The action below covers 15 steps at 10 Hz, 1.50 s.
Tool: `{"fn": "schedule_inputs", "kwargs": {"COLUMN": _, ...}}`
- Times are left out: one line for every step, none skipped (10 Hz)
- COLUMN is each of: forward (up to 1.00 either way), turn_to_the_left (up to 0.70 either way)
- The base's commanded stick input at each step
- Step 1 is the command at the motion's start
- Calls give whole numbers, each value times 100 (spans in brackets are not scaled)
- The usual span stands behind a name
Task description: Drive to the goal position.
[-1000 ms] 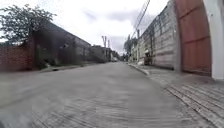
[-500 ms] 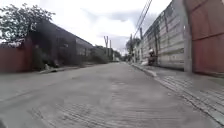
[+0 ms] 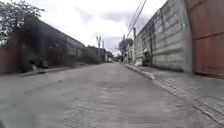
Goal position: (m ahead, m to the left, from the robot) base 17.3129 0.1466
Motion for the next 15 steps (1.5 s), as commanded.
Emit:
{"fn": "schedule_inputs", "kwargs": {"forward": 100, "turn_to_the_left": 6}}
{"fn": "schedule_inputs", "kwargs": {"forward": 100, "turn_to_the_left": 6}}
{"fn": "schedule_inputs", "kwargs": {"forward": 100, "turn_to_the_left": 6}}
{"fn": "schedule_inputs", "kwargs": {"forward": 100, "turn_to_the_left": 6}}
{"fn": "schedule_inputs", "kwargs": {"forward": 100, "turn_to_the_left": -27}}
{"fn": "schedule_inputs", "kwargs": {"forward": 100, "turn_to_the_left": -34}}
{"fn": "schedule_inputs", "kwargs": {"forward": 100, "turn_to_the_left": 1}}
{"fn": "schedule_inputs", "kwargs": {"forward": 100, "turn_to_the_left": 6}}
{"fn": "schedule_inputs", "kwargs": {"forward": 100, "turn_to_the_left": 6}}
{"fn": "schedule_inputs", "kwargs": {"forward": 100, "turn_to_the_left": 6}}
{"fn": "schedule_inputs", "kwargs": {"forward": 100, "turn_to_the_left": 6}}
{"fn": "schedule_inputs", "kwargs": {"forward": 100, "turn_to_the_left": -25}}
{"fn": "schedule_inputs", "kwargs": {"forward": 100, "turn_to_the_left": -34}}
{"fn": "schedule_inputs", "kwargs": {"forward": 100, "turn_to_the_left": -34}}
{"fn": "schedule_inputs", "kwargs": {"forward": 100, "turn_to_the_left": -34}}
